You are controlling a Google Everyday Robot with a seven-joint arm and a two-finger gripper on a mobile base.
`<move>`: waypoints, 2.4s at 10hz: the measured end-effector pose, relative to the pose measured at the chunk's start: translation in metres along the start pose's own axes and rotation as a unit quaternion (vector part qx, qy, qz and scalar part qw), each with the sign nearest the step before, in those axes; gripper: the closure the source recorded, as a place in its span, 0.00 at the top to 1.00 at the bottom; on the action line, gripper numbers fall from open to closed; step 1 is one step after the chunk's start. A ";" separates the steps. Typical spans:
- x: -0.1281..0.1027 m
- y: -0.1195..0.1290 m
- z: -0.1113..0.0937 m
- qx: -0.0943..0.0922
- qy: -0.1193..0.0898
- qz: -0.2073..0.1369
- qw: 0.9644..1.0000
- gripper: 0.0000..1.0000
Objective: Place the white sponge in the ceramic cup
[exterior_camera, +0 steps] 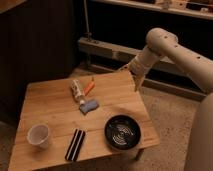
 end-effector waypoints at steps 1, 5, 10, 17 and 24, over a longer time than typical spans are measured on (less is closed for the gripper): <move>0.000 -0.003 0.001 0.007 0.003 0.006 1.000 0.80; -0.013 -0.036 0.029 0.037 -0.002 0.070 0.997 0.80; -0.009 -0.042 0.062 0.036 -0.022 0.097 0.994 0.80; -0.031 -0.072 0.159 -0.019 -0.079 0.041 0.996 0.80; -0.066 -0.040 0.219 -0.083 -0.132 0.011 0.988 0.80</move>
